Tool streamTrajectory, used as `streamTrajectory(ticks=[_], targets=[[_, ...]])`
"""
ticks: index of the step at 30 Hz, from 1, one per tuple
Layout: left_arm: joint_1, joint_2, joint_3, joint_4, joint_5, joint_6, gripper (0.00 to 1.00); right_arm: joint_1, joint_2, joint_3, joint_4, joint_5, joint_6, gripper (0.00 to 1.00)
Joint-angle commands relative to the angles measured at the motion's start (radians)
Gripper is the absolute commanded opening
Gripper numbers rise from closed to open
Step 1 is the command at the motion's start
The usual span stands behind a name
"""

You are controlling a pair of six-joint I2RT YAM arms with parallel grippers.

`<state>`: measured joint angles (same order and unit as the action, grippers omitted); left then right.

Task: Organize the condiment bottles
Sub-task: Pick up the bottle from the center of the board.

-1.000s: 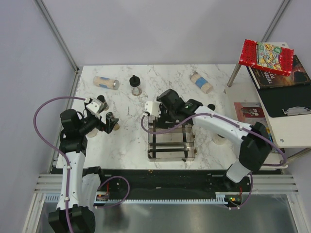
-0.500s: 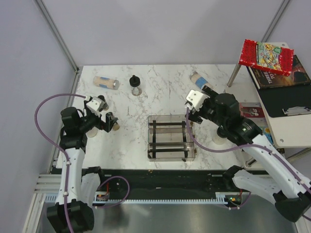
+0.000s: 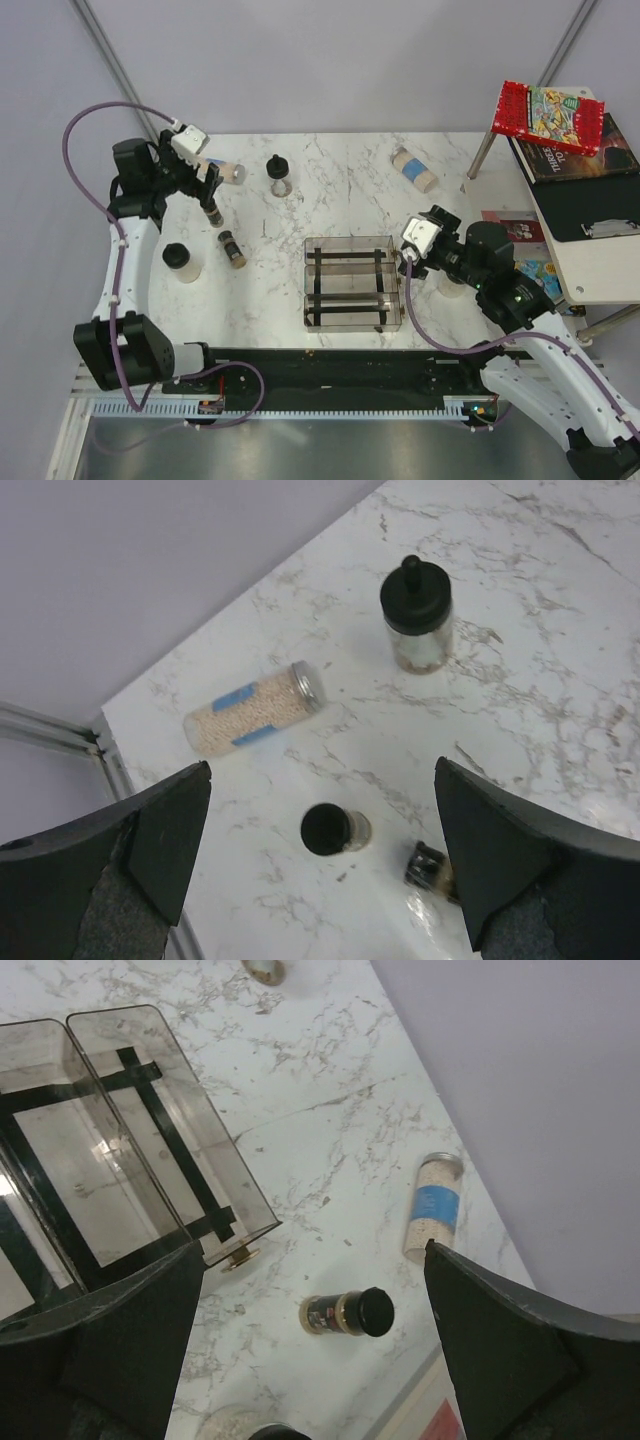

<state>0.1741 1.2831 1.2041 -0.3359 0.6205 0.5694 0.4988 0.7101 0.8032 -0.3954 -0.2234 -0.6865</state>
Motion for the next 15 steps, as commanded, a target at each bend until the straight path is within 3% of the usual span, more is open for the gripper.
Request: streamTrajectory(ticks=[1, 5, 8, 15], targets=[[-0.091, 0.174, 0.161, -0.017, -0.184, 0.199, 1.0, -0.003, 0.023, -0.027, 0.064, -0.071, -0.021, 0.98], [-0.209, 0.366, 0.258, -0.022, -0.401, 0.371, 1.0, -0.003, 0.014, -0.082, 0.09, -0.074, -0.044, 0.98], [-0.238, 0.512, 0.351, -0.04, -0.517, 0.474, 1.0, -0.003, -0.006, -0.114, 0.102, -0.077, -0.056, 0.98], [-0.24, 0.766, 0.612, -0.164, -0.646, 0.595, 1.0, 0.004, -0.005, -0.136, 0.109, -0.093, -0.065, 0.98]])
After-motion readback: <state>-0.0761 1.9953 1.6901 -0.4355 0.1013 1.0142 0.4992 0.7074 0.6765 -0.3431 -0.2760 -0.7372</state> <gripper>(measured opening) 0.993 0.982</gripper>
